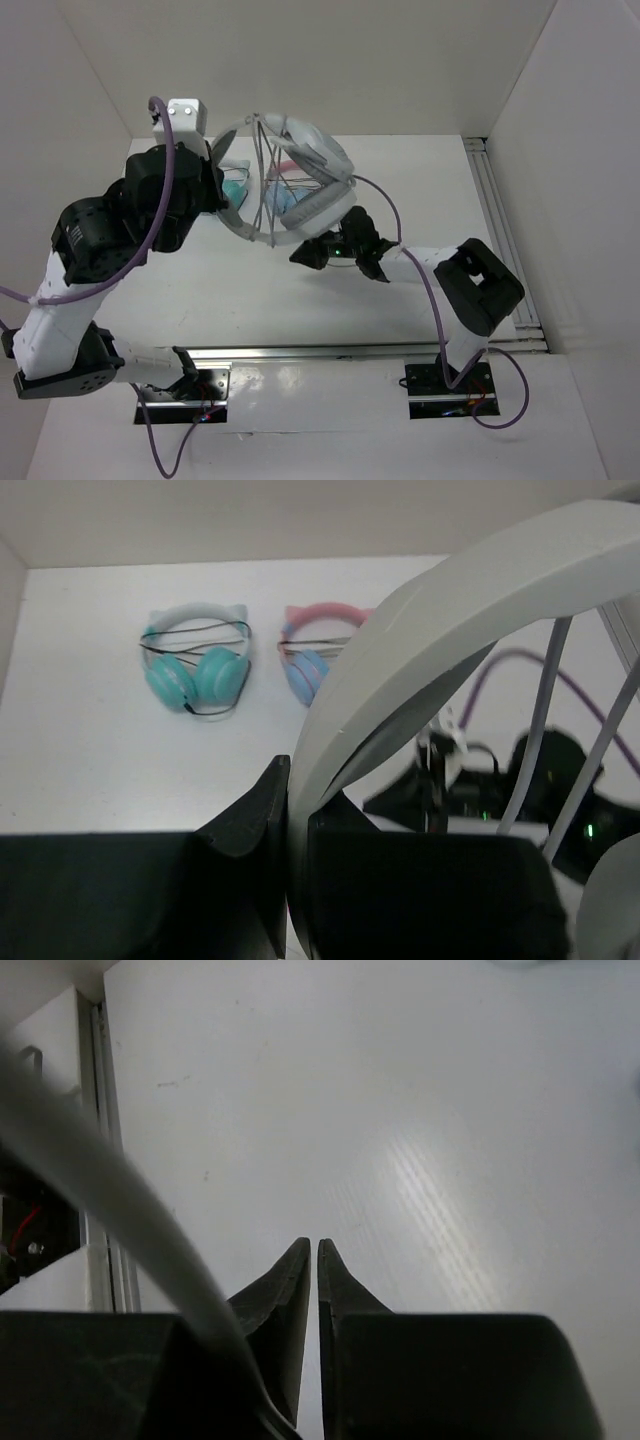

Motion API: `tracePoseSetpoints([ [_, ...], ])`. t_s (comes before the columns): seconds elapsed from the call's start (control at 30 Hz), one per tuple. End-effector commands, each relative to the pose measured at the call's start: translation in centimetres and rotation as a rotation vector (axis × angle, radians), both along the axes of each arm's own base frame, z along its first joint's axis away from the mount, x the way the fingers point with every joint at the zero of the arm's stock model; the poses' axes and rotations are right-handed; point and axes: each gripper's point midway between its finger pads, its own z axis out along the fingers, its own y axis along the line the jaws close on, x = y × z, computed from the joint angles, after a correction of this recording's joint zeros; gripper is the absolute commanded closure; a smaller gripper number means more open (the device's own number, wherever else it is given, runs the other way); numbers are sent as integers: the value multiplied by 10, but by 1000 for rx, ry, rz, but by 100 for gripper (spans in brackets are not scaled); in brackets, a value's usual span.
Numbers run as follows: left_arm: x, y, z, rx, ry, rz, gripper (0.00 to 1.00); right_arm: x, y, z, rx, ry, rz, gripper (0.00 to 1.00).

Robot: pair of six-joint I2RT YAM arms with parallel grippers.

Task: Wrap the headphones

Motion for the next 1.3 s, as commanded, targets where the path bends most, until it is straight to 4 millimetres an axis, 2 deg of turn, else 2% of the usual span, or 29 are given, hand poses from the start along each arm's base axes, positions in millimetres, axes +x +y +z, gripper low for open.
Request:
tracePoseSetpoints([
  [0.0, 19, 36, 63, -270, -180, 260, 100, -17, 0, -11, 72, -7, 1, 87],
  [0.07, 27, 40, 74, -294, -196, 284, 100, -28, -3, -11, 94, -19, 1, 91],
  [0.1, 34, 39, 74, -292, -194, 292, 100, -40, -9, -25, 76, 8, -5, 92],
  [0.17, 56, 36, 65, -260, -169, 315, 100, -53, -11, -23, 86, -10, -4, 92],
  [0.2, 65, 35, 62, -259, -163, 319, 100, -61, -15, -31, 69, 3, -7, 94],
  [0.23, 82, 35, 52, -244, -132, 323, 100, -66, -16, -32, 63, -8, -4, 94],
  [0.27, 90, 36, 47, -238, -117, 326, 100, -74, -15, -25, 74, -22, 6, 97],
  [0.33, 106, 41, 34, -222, -81, 341, 100, -80, -21, -31, 52, -30, -20, 100],
  [0.37, 116, 40, 25, -210, -64, 351, 100, -87, -20, -23, 59, -52, -14, 100],
  [0.4, 122, 43, 16, -186, -46, 359, 100, -85, -22, -23, 41, -62, -47, 100],
  [0.47, 139, 60, -2, -175, -4, 395, 100, -92, -27, -22, 20, -76, -75, 100],
  [0.53, 154, 75, -15, -171, 26, 429, 100, -100, -30, -9, 4, -121, -147, 100],
  [0.57, 162, 96, -24, -169, 47, 475, 100, -108, -32, -6, 1, -127, -150, 100],
  [0.6, 167, 106, -32, -164, 65, 498, 100, -128, -29, 6, 8, -149, -119, 100],
  [0.67, 176, 127, -49, -171, 112, 545, 100, -136, -32, 20, 19, -184, -151, 100],
  [0.7, 180, 129, -55, -179, 126, 551, 100, -142, -33, 26, 27, -193, -155, 100],
  [0.73, 181, 129, -59, -174, 137, 553, 100, -153, -35, 40, 38, -218, -156, 100],
  [0.83, 187, 140, -85, -146, 193, 602, 100, -176, -35, 61, 29, -260, -132, 100],
  [0.87, 189, 142, -93, -131, 209, 615, 100, -181, -31, 80, 57, -266, -126, 100],
  [0.9, 187, 146, -99, -125, 221, 644, 100, -188, -28, 87, 52, -286, -100, 100],
  [0.93, 186, 148, -109, -121, 240, 671, 100, -197, -25, 103, 68, -299, -84, 100],
  [1.03, 184, 152, -139, -56, 296, 719, 100, -206, -21, 124, 81, -343, -65, 100],
  [1.07, 182, 150, -146, -31, 308, 724, 100, -201, -22, 123, 47, -357, -88, 100],
  [1.1, 180, 140, -153, -2, 321, 710, 100, -200, -19, 144, 70, -376, -98, 100],
  [1.13, 175, 138, -163, 37, 331, 721, 100, -196, -17, 138, 4, -406, -100, 100],
  [1.17, 169, 132, -164, 49, 331, 708, 100, -185, -17, 162, 10, -435, -161, 100],
  [1.2, 167, 126, -167, 73, 332, 678, 100, -178, -16, 167, -15, -462, -191, 100],
  [1.23, 171, 105, -168, 58, 318, 595, 100, -169, -18, 172, -60, -519, -219, 100],
  [1.27, 165, 99, -181, 106, 356, 533, 100, -154, -21, 167, -140, -558, -268, 100],
])
